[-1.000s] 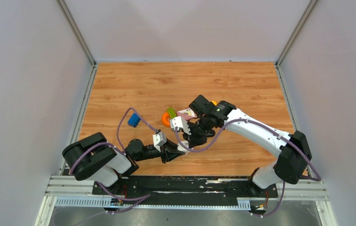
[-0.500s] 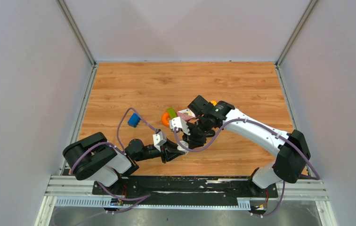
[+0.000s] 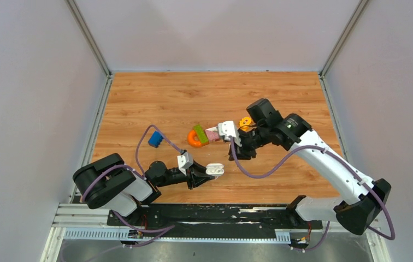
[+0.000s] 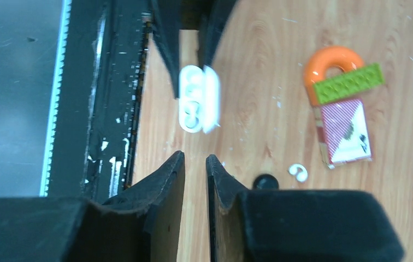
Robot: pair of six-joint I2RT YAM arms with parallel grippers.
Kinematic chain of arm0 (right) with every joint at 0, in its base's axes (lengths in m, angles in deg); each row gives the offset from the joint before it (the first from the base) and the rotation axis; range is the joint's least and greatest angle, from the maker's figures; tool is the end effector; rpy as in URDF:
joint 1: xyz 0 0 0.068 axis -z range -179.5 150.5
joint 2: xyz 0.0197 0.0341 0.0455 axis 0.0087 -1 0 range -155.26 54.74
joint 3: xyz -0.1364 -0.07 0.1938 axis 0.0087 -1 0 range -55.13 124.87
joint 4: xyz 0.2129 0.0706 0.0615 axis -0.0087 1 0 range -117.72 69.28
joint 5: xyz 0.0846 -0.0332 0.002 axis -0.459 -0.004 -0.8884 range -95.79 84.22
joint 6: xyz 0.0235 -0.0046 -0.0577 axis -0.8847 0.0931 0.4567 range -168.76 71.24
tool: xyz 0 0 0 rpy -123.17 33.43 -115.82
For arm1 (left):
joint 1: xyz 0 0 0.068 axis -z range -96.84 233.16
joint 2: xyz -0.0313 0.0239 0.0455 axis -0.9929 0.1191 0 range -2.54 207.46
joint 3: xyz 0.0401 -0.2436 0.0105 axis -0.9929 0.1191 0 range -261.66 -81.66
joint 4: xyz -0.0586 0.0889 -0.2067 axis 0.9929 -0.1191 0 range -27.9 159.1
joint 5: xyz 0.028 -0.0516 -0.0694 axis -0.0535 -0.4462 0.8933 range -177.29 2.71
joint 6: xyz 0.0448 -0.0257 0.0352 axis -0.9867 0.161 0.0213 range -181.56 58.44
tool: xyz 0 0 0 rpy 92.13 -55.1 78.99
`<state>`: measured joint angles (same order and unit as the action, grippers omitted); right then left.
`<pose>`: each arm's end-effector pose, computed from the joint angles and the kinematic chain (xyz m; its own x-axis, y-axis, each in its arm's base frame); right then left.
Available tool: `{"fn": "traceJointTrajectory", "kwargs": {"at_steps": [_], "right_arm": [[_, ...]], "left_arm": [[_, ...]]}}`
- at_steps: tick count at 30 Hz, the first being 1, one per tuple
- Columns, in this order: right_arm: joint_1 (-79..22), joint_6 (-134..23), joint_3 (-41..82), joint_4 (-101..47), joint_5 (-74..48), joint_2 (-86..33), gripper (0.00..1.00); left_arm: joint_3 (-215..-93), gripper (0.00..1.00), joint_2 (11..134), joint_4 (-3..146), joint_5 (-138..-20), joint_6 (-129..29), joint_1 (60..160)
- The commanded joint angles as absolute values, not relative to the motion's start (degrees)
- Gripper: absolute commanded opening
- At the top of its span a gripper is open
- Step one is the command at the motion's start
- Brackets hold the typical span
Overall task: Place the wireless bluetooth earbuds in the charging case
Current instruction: Move the left earbud to the center of the board.
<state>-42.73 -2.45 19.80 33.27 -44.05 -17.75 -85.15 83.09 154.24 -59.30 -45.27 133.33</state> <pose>0.1386 0.1706 0.3140 0.1297 -0.6573 -0.7424 -0.9836 -0.1800 -0.0124 0.1150 -0.1729 0.1525 -0.2422 -0.0963 -0.9654 0.9484 0.1862 -0.2565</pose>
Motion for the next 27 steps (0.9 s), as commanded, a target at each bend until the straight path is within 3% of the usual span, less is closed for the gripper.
{"fn": "traceJointTrajectory", "kwargs": {"at_steps": [1,9,18,27], "right_arm": [[-34.07,1.24,18.15,31.10,-50.85,-18.96,0.20],[-29.54,0.87,13.64,19.47,-43.08,-29.42,0.13],[-29.37,9.70,20.60,21.58,-37.52,-43.74,0.14],[-27.09,5.98,26.25,18.63,-36.61,-53.30,0.13]], "left_arm": [[-86.17,0.02,82.84,159.85,-59.72,-45.30,133.52],[-85.38,0.03,80.25,158.29,-60.68,-45.92,133.52],[-85.39,0.03,81.02,160.47,-59.32,-44.73,133.52],[-85.46,0.03,81.69,161.13,-59.12,-44.44,133.52]]}}
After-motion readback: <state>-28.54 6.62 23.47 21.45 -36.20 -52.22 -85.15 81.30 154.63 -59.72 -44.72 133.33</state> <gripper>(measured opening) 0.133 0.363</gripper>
